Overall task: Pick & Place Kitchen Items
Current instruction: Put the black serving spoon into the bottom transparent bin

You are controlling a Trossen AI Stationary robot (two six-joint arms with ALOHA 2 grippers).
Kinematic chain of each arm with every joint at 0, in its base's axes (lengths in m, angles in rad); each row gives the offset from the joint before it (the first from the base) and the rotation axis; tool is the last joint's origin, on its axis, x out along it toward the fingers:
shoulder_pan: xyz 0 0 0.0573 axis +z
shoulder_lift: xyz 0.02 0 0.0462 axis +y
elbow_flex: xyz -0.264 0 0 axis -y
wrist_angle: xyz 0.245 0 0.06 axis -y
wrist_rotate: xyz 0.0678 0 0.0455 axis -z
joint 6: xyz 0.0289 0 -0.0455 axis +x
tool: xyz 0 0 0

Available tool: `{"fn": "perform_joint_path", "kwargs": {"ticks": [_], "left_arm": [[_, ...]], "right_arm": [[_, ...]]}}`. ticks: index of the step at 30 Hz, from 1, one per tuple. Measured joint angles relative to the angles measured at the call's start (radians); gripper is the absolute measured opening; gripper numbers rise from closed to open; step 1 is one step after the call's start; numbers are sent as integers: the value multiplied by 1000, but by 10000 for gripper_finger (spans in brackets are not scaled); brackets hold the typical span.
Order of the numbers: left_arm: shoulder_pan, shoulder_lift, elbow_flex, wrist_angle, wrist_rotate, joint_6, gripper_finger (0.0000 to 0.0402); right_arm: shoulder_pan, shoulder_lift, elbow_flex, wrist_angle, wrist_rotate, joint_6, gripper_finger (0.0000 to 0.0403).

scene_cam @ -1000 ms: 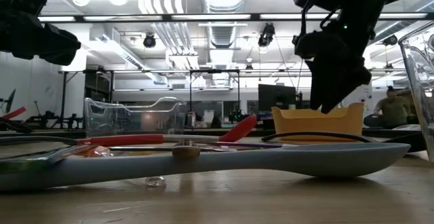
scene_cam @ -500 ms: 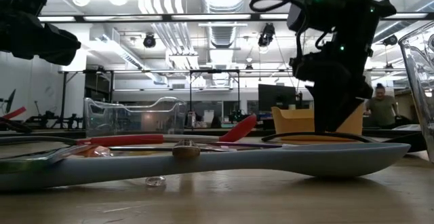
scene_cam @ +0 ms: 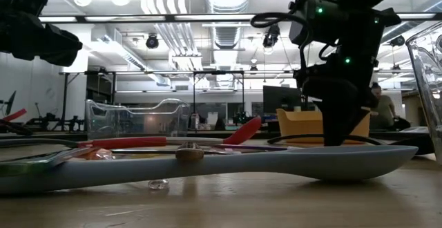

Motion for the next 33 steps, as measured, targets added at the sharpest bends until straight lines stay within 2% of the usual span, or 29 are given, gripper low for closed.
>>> {"fn": "perform_joint_path", "kwargs": {"ticks": [10, 19, 26, 33], "left_arm": [[0, 0, 0, 2, 0, 0, 23], [0, 0, 0, 2, 0, 0, 23], [0, 0, 0, 2, 0, 0, 23], [0, 0, 0, 2, 0, 0, 23]], "right_arm": [[0, -46, 0, -2, 0, -31, 75], [0, -91, 6, -73, -9, -42, 97], [0, -145, 13, -114, 0, -28, 77], [0, -219, 13, -131, 29, -30, 94]]}}
